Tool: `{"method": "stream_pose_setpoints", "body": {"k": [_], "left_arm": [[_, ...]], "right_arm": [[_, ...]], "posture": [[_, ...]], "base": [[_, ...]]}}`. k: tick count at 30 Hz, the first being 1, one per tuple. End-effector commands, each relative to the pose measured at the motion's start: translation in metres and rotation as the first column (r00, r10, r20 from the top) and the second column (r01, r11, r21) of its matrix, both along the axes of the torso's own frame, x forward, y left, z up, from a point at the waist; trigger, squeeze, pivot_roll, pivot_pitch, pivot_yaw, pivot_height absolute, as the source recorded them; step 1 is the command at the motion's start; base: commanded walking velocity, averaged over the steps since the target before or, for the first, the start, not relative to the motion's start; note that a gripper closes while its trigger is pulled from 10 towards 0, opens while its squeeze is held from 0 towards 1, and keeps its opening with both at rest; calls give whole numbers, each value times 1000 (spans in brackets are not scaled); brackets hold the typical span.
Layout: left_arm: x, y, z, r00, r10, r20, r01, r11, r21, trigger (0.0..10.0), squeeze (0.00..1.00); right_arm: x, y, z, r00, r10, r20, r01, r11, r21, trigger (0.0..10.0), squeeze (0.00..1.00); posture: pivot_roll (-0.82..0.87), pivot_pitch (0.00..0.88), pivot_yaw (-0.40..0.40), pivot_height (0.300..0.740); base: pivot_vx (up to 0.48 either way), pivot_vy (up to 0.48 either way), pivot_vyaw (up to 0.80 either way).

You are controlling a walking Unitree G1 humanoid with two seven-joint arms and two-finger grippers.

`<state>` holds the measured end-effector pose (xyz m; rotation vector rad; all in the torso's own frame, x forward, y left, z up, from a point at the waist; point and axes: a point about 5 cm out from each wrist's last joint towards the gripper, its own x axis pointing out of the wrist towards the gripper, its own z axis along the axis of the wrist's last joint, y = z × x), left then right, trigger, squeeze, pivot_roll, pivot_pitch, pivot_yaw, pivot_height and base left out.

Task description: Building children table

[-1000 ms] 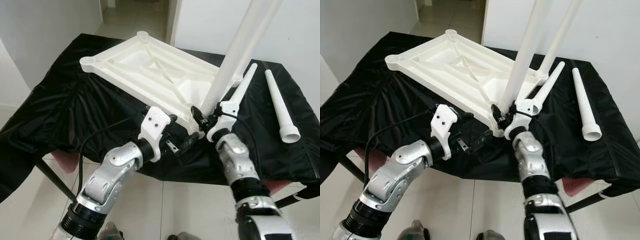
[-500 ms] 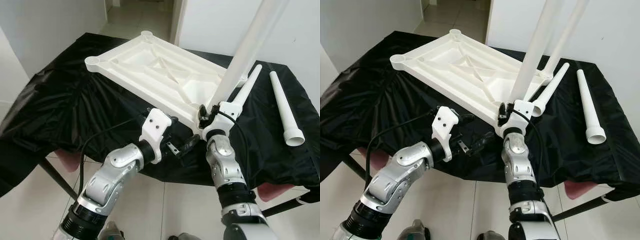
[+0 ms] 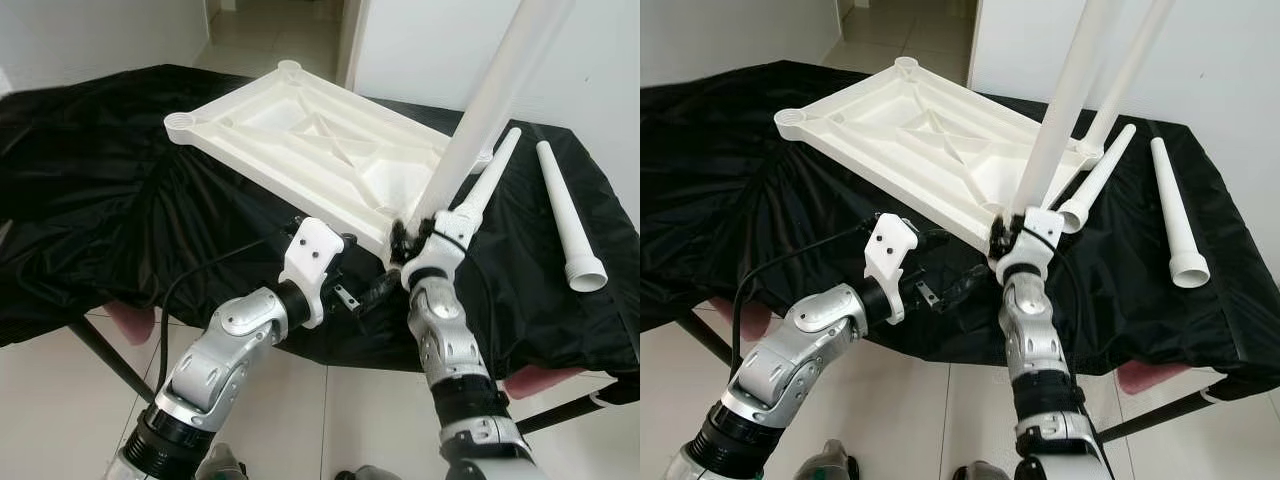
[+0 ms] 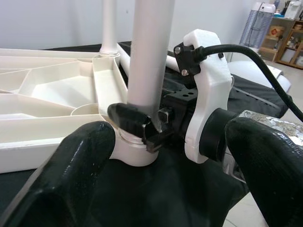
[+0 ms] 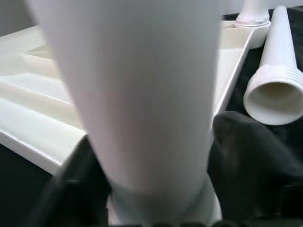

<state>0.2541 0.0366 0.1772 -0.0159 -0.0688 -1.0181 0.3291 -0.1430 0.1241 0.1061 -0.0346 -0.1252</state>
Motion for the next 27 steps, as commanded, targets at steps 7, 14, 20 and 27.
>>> {"method": "stream_pose_setpoints", "body": {"k": [7, 14, 20, 27], "left_arm": [[-2, -3, 0, 1000, -23, 4, 23, 1000, 0, 10000, 0], [-2, -2, 0, 1000, -24, 3, 24, 1000, 2, 10000, 0], [-1, -1, 0, 1000, -26, 4, 26, 1000, 6, 10000, 0], [-1, 1, 1, 1000, -23, 6, 23, 1000, 11, 10000, 0]], "right_arm": [[-2, -14, 6, 985, 162, 52, -163, 986, 27, 10000, 1000], [-1, -20, 7, 951, 302, 66, -304, 952, 24, 10000, 0], [7, -37, 15, 880, 469, 75, -464, 883, -75, 10000, 0], [15, -47, 21, 838, 542, 58, -533, 837, -123, 10000, 0]], "posture": [[85, 0, -75, 740], [86, 0, -71, 740], [88, 0, -63, 740], [96, 0, -58, 740]], "base": [[0, 0, 0], [0, 0, 0], [0, 0, 0], [0, 0, 0]]}}
